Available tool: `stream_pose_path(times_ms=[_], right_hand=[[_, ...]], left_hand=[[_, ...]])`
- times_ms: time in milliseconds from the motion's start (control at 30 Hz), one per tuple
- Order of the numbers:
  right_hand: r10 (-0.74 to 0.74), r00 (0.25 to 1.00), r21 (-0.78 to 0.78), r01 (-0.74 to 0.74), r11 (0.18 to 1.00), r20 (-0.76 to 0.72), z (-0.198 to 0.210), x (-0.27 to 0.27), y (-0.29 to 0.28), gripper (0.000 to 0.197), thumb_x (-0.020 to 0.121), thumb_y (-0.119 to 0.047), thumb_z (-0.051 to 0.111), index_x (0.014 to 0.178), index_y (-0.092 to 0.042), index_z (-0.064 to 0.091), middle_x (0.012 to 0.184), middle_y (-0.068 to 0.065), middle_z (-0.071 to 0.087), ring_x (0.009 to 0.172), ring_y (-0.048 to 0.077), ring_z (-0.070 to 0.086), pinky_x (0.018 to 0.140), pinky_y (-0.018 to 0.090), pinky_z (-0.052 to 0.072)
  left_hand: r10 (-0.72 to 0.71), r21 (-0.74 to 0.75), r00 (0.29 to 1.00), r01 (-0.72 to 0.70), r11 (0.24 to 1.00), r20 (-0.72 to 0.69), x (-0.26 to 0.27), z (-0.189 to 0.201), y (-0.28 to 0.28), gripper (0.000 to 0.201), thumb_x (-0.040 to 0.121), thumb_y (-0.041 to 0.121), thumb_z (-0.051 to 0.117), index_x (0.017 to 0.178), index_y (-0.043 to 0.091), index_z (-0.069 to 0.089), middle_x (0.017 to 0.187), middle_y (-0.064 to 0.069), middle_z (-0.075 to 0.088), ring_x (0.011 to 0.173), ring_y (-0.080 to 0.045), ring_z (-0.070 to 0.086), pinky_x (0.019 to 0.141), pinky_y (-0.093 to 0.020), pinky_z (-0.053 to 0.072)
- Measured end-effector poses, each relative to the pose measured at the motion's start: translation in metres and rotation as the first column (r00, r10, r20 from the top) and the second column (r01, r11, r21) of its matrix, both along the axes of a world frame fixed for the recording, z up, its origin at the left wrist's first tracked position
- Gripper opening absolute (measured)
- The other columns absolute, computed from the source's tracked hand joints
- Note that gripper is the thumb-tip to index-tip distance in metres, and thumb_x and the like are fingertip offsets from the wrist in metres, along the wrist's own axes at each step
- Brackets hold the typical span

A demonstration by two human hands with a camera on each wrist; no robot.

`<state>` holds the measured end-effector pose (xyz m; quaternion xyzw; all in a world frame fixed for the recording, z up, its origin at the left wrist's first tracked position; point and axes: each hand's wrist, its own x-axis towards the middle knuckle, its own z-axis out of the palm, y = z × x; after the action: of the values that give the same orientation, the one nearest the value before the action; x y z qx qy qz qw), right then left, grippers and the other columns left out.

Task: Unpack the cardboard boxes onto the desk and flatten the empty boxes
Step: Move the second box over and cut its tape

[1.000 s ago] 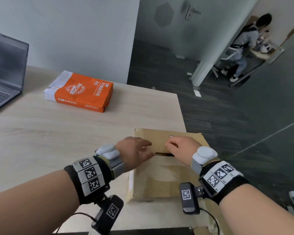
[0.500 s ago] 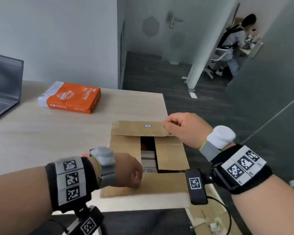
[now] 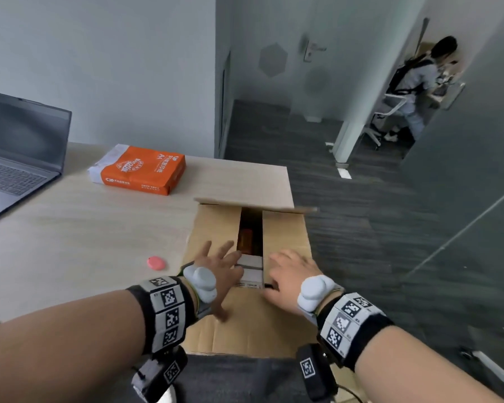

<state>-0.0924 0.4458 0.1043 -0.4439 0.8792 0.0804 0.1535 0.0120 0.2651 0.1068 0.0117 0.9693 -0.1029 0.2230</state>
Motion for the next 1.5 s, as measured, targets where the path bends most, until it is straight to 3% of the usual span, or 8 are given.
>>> stream_pose_path(times_ms=[167, 333, 533, 733, 967, 1233, 1400, 1500], right_hand=[[0.052, 0.996, -0.113, -0.060, 0.992, -0.073, 0.026, -0.021, 0.011, 0.033, 0.091, -0.049, 0.049, 0.113, -0.025, 0.056, 0.131, -0.006, 0.052, 0.131, 0.022, 0.041, 0.098, 0.040, 0.041], [0.140, 0.989, 0.034, -0.141, 0.989, 0.039, 0.012, 0.001, -0.007, 0.066, 0.095, -0.064, 0.044, 0.153, -0.036, 0.032, 0.169, -0.006, 0.008, 0.154, 0.022, 0.011, 0.121, 0.052, 0.020], [0.119, 0.992, 0.047, -0.117, 0.992, -0.036, 0.007, 0.007, -0.015, 0.053, 0.094, -0.057, 0.042, 0.133, -0.024, 0.057, 0.163, -0.002, 0.030, 0.154, 0.020, 0.009, 0.122, 0.057, 0.006], [0.036, 0.939, 0.137, 0.012, 0.990, -0.342, 0.069, -0.012, 0.004, 0.050, 0.094, -0.063, 0.027, 0.092, -0.027, 0.062, 0.091, -0.004, 0.068, 0.085, 0.023, 0.052, 0.092, 0.050, 0.027], [-0.333, 0.931, 0.387, 0.256, 0.886, 0.147, 0.012, -0.031, 0.043, 0.109, 0.059, -0.091, 0.057, 0.152, -0.039, 0.033, 0.164, 0.012, 0.023, 0.140, 0.036, 0.042, 0.111, 0.046, 0.042], [-0.281, 0.944, 0.325, 0.215, 0.921, 0.173, -0.017, -0.028, 0.032, 0.054, 0.080, -0.063, 0.062, 0.093, -0.011, 0.070, 0.077, 0.001, 0.070, 0.067, 0.020, 0.066, 0.060, 0.028, 0.050], [-0.411, 0.786, 0.416, 0.218, 0.883, 0.461, 0.014, -0.043, 0.012, 0.072, 0.087, -0.077, 0.046, 0.111, -0.010, 0.061, 0.073, 0.003, 0.075, 0.054, 0.019, 0.068, 0.058, 0.027, 0.056], [-0.306, 0.833, 0.114, 0.287, 0.951, 0.461, 0.015, -0.060, -0.018, 0.060, 0.092, -0.071, 0.044, 0.117, -0.020, 0.062, 0.092, -0.003, 0.076, 0.078, 0.020, 0.074, 0.070, 0.032, 0.057]], left_hand=[[0.049, -0.070, 0.986, -0.061, 0.996, -0.162, 0.012, 0.042, -0.027, 0.085, 0.075, 0.073, 0.069, 0.141, 0.027, 0.044, 0.154, 0.000, 0.031, 0.149, -0.028, 0.019, 0.119, -0.051, 0.024], [0.256, -0.177, 0.960, -0.273, 0.946, -0.111, 0.012, 0.064, -0.051, 0.080, 0.070, 0.082, 0.058, 0.133, 0.032, 0.053, 0.147, -0.005, 0.047, 0.147, -0.037, 0.022, 0.121, -0.059, 0.010], [0.468, -0.282, 0.883, -0.440, 0.852, 0.037, 0.033, 0.036, -0.060, 0.129, 0.055, 0.103, 0.044, 0.160, 0.034, 0.013, 0.168, -0.022, 0.004, 0.151, -0.053, -0.011, 0.118, -0.067, -0.013], [0.588, 0.110, 0.790, -0.609, 0.785, 0.175, 0.044, 0.008, -0.052, 0.135, 0.056, 0.086, 0.072, 0.161, 0.038, 0.001, 0.163, -0.011, 0.023, 0.134, -0.032, 0.050, 0.096, -0.044, 0.049], [0.508, -0.035, 0.845, -0.509, 0.860, 0.166, 0.018, -0.004, -0.052, 0.083, 0.061, 0.088, 0.067, 0.117, 0.027, 0.067, 0.112, 0.007, 0.070, 0.099, -0.019, 0.068, 0.072, -0.032, 0.052], [0.487, -0.027, 0.859, -0.489, 0.872, 0.157, 0.004, -0.019, -0.066, 0.053, 0.082, 0.066, 0.068, 0.109, 0.021, 0.073, 0.097, 0.008, 0.070, 0.085, -0.015, 0.067, 0.061, -0.024, 0.046], [0.416, 0.113, 0.876, -0.452, 0.885, 0.242, 0.009, -0.021, -0.084, 0.073, 0.072, 0.074, 0.072, 0.126, 0.026, 0.062, 0.113, 0.007, 0.068, 0.097, -0.016, 0.064, 0.079, -0.028, 0.050], [0.509, 0.339, 0.829, -0.559, 0.756, 0.232, 0.005, -0.013, -0.095, 0.083, 0.077, 0.067, 0.074, 0.141, 0.024, 0.043, 0.125, 0.005, 0.063, 0.105, -0.018, 0.060, 0.089, -0.030, 0.048]])
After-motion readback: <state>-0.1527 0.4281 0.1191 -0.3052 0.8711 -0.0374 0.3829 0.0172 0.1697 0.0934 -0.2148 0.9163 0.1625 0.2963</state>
